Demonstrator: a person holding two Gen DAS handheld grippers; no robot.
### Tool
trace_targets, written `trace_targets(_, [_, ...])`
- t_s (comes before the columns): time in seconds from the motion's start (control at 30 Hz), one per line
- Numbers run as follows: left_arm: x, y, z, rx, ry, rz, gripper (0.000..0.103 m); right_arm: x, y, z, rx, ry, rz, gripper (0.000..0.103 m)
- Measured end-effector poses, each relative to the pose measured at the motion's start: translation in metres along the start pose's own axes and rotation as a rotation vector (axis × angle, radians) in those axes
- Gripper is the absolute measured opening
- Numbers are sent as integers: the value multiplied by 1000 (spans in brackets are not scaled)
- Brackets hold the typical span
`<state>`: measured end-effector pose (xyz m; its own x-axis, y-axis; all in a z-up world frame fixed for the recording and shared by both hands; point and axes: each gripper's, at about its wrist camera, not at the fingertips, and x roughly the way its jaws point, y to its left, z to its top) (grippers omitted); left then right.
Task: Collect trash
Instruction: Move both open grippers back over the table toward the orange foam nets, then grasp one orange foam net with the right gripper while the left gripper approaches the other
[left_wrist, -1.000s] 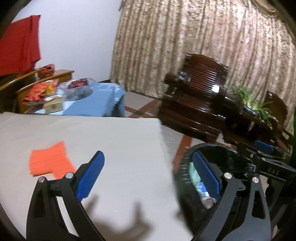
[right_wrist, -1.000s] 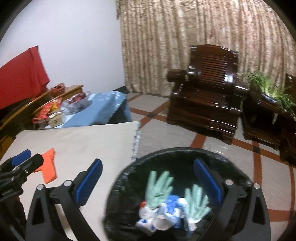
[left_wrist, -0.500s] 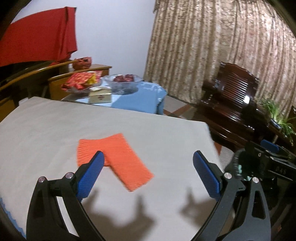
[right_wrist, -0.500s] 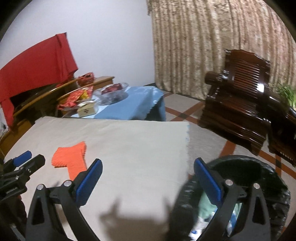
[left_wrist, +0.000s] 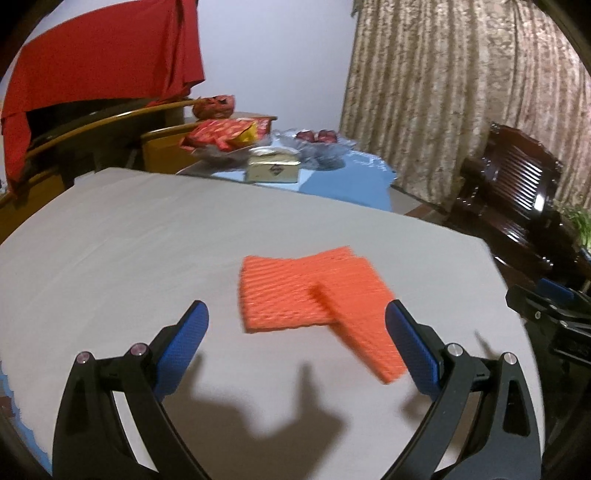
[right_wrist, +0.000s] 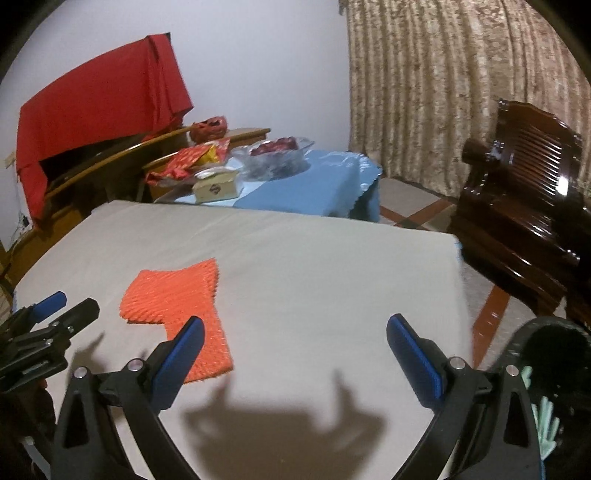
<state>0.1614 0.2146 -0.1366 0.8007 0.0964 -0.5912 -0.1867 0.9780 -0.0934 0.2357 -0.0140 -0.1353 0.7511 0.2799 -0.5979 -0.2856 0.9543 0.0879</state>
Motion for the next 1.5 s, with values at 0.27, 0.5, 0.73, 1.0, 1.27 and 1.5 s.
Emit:
trace_targets(0.27, [27,29,-7,-25,36,38,94,36,29,-7,-37,53,48,97])
trace_targets(0.5, [44,44,-13,-39,66,42,94,67,55,-18,-88,116,83,97])
trace_targets(0.73, [56,48,-14,-43,83,36,94,84,67,-27,-117,170,111,97])
trace_targets(1.0, [64,50,-12,-46,98,32,94,95,69,-33,-117,234,186,48])
trace_targets(1.27, [74,37,-7,-40,113,17,94,84,60,-26,-99,197,205,15])
trace_targets(1.5, [94,23,-3,-30,156,-6,93,76,27,-15,-29,149,135,13])
